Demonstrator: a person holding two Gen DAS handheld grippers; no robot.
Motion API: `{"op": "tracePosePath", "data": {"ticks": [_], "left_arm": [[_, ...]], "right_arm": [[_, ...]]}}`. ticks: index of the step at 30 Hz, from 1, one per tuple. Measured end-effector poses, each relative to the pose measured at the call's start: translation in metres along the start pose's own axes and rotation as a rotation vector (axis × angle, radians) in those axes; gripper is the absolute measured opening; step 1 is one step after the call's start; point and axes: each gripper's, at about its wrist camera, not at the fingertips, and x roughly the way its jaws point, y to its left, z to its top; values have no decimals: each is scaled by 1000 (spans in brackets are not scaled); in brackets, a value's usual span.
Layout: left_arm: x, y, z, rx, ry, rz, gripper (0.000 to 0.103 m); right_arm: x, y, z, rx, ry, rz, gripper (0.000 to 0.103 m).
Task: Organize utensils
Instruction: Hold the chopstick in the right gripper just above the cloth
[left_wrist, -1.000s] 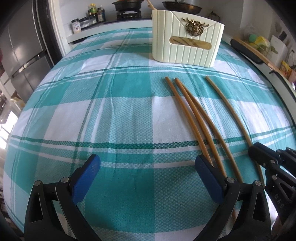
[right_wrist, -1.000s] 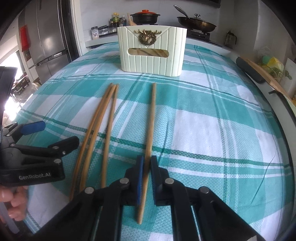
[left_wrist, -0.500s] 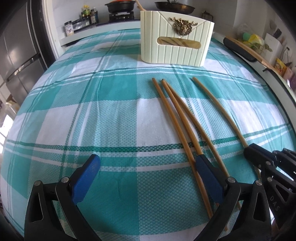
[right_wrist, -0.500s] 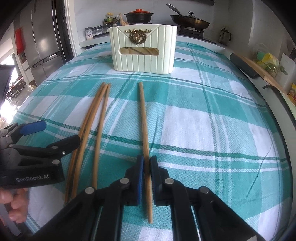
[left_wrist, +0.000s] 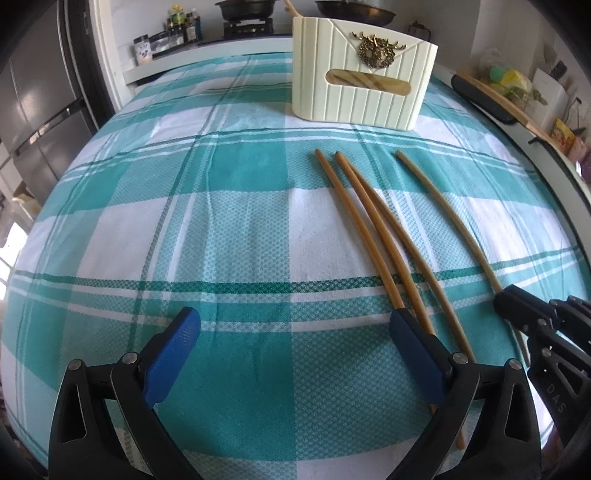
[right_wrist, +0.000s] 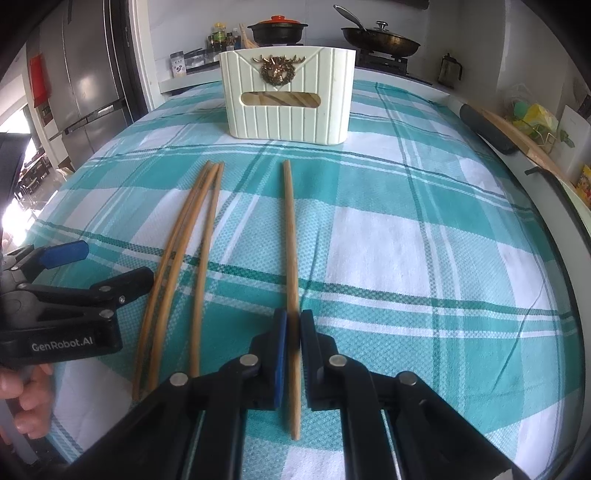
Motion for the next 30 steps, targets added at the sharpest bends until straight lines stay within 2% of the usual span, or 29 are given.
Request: {"op": "tracePosePath", "data": {"ticks": [3,9,13,18,21,26,30], "left_arm": [[-3,3,1,-38,-5,-51,102],[0,-2,7,-35,-12,-52,102],[6,-9,8,0,1,1,102],[7,-6,7,13,3,11,103],[8,-3,7,30,11,71,102],[3,4,10,-54,11,-46,102],[-3,5,13,-67,-1,-50,102]], "right_arm": [[-1,-4,-1,18,-4,8,8],[-1,-5,-2,20,-6,6,8],[-1,-5,-1,19,-4,3,8],[-1,-3,-1,12,-4,-2,8],[-1,-3,-1,15,3,11,8],[-1,1,-2,13,1,15,8],[-1,0,-2,17,2,16,8]]}}
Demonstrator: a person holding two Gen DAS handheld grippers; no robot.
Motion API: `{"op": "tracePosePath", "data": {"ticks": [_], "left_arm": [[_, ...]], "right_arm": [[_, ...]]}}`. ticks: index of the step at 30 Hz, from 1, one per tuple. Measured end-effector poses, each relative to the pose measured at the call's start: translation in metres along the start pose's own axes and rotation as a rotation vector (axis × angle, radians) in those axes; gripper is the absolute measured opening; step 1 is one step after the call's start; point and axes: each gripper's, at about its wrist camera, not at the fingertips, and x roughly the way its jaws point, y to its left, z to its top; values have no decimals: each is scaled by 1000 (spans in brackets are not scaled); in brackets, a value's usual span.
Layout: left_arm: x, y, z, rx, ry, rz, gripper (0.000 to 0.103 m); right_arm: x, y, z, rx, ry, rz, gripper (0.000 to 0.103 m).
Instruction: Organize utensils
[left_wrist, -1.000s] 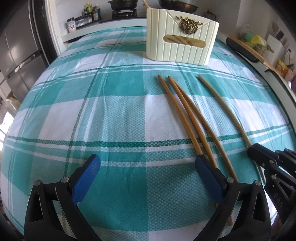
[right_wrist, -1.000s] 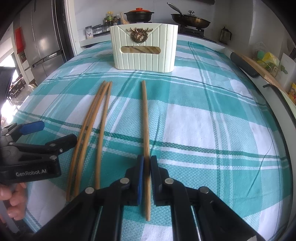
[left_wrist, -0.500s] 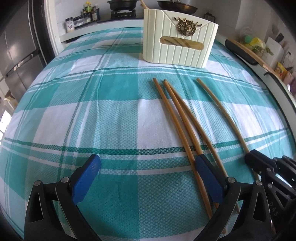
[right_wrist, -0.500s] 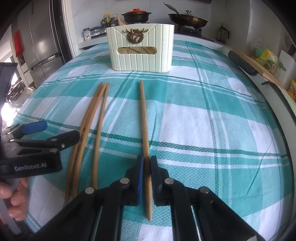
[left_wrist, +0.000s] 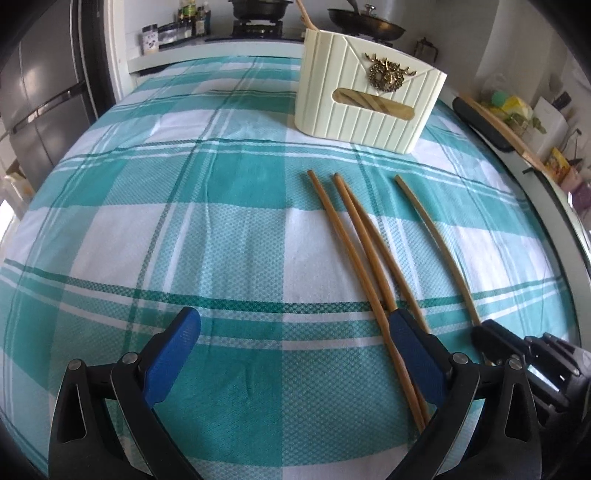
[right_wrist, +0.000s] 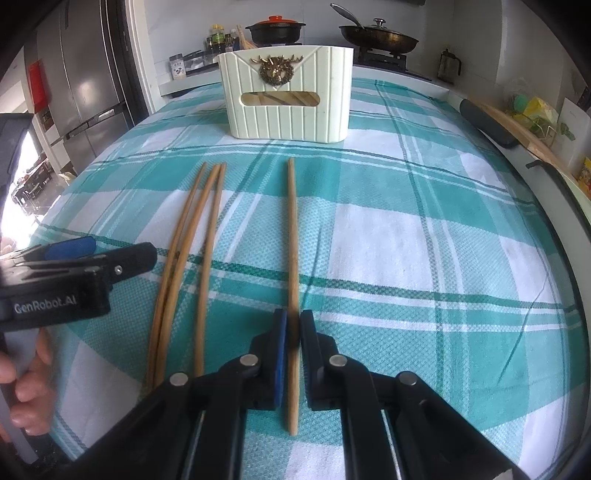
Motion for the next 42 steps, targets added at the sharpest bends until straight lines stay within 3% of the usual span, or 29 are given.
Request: {"op": "tracePosePath", "data": {"ticks": [12,23,30,36,38,40,42], "left_arm": [[21,-22,-3,43,31,116,103],[11,0,-8,107,40,56,101],[34,-3,33,142,71,-38,92],[52,-5,65,141,87,-59,82],[55,-2,71,128,93,-57,82],[56,0,73,113,94,-57,82],[56,0,72,119,92,-51,82]], "right_arm": [[-1,-5,-1,9,-5,-6,8],[2,-3,4,-40,22,22,9],[33,6,49,-176,81,46,9],[66,11,95,-221,121,84,9],[75,10,109,-213,155,114,14],[78,9,117,-195,190,137,35],[76,7,118,-206,193,129,40]]}}
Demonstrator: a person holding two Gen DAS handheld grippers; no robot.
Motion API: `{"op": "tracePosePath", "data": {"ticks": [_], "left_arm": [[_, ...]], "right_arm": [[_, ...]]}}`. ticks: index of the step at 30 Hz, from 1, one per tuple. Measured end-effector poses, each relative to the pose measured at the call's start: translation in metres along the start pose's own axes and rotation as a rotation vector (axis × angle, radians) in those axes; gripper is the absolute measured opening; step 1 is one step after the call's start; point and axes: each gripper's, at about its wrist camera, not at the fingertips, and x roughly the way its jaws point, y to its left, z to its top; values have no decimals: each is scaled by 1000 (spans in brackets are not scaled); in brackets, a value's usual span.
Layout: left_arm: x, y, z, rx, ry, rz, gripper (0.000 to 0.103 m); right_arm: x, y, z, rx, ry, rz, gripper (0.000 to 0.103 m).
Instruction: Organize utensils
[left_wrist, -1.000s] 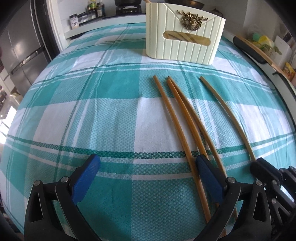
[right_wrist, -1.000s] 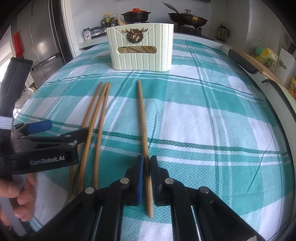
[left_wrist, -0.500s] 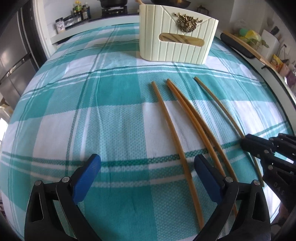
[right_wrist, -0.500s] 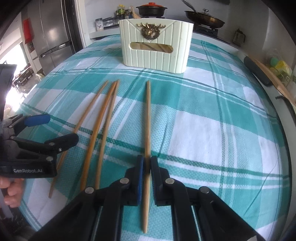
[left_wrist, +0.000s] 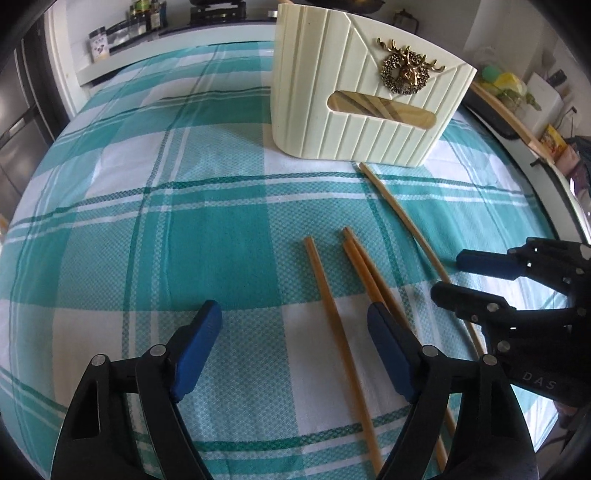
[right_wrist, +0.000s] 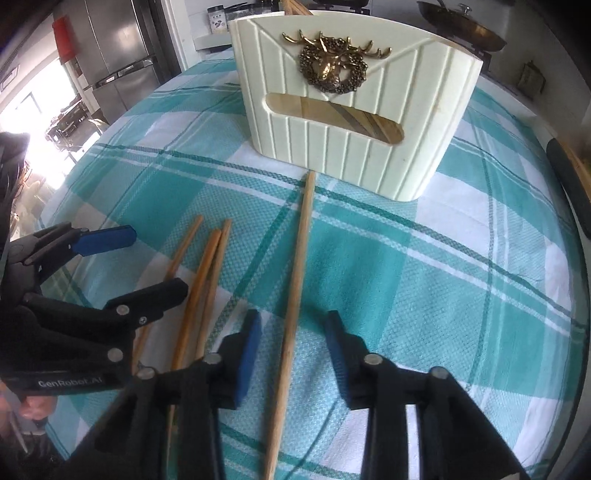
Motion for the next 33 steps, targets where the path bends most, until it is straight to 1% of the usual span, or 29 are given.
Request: {"op": "tracePosePath", "data": {"ticks": [2,4,7,13,15,18,20,23,28,31,33], "left_arm": [[0,-2,-2,15,-4,16,83],[1,-5,-3,28,-4,37,83],[2,-9,-4,39,-7,56,83],[3,-9,-4,43,-7,62,83],[3,-10,-4,45,-5,65,83],[2,-9,-5,49,-9,65,83],[0,-9,-9,51,-15,62,83],[-5,-8,-16,53,-28,51,82],[-12,-7,-25,63,-30,24,82],[-13,-3,-22,51,-20,-8,82],[-10,-1,-15,38,-12,-31,82]], "right_arm": [[-1,-1,-4,-10,10,-4,40],[0,-3,-5,0,17,15,40],[2,-4,1,-3,19,13,40],[19,-1,31,-23,18,-7,40],[25,2,44,-31,5,-21,39],[33,6,57,-33,-8,-26,18],[34,8,58,-36,-14,-30,9],[27,6,44,-31,-11,-9,6],[4,-7,-5,27,4,16,6],[-8,-12,-30,72,20,16,7],[-11,-17,-35,101,33,31,7]]}}
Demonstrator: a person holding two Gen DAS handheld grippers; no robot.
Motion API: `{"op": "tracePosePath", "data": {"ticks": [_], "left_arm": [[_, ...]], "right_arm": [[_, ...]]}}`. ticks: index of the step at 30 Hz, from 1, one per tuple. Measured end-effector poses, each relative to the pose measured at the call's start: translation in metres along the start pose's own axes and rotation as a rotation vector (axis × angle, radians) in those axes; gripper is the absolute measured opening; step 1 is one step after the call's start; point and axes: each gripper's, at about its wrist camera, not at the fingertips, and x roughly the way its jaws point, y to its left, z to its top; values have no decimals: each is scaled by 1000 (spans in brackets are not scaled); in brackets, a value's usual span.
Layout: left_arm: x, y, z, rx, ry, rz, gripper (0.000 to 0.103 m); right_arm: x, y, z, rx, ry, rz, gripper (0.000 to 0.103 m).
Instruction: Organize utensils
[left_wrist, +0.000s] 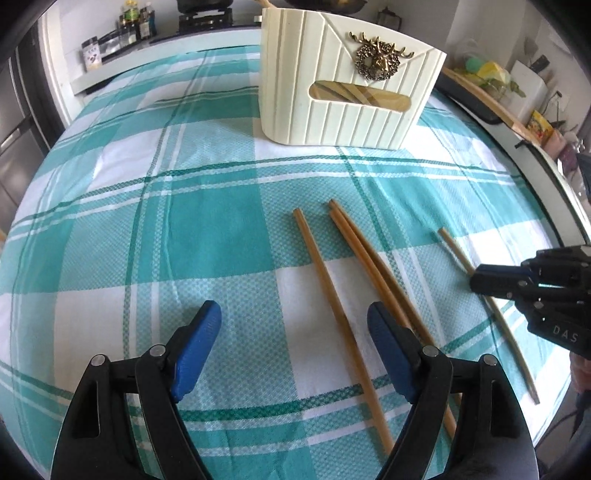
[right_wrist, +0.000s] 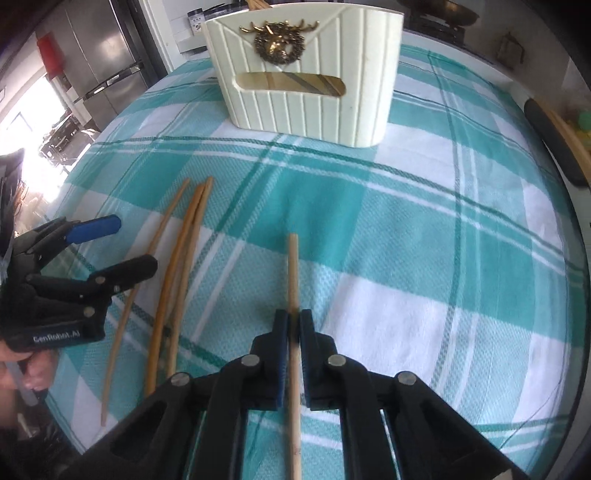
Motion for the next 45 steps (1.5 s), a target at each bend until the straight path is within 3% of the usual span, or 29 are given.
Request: {"op": "tracePosePath", "data": {"ticks": [2,4,7,8,9,10,12,14,20,26,32,40,45], "left_arm": [[3,2,9,-15,9,-17,82],[8,3,18,-23,23,-35,79],[14,2,31,-22,43,-40,65],[16,1,34,-16,48,-40,59],[17,-1,36,-6,50,-31,46],[19,-4,39,8,53,-20,38],[23,-9,42,37,63,-30,8],[23,-9,44,24,66,-52,4],[-16,-6,48,-16,-50,-83,3],[-91,-12,58,-13,-223,-122,4],[-153,-22,56,31,-356,-157,4],[-188,-29,57,55,-459,-176,3],[-197,-32,63,67,-483,-192,3]], "right_arm": [[1,-5,5,5,7,20,13],[1,-4,10,-15,-9,-1,28],[8,2,21,-62,2,-17,29],[11,7,25,-90,9,-31,29],[12,10,28,-117,12,-52,26],[13,12,29,-126,12,-67,22],[15,14,33,-130,3,-79,7],[17,12,36,-113,-9,-65,6],[-12,-17,32,9,-127,21,6],[-91,-18,26,37,-318,59,6],[-171,-3,15,11,-503,44,6],[-223,11,5,4,-690,-18,6],[-237,14,6,17,-748,-28,6]]}}
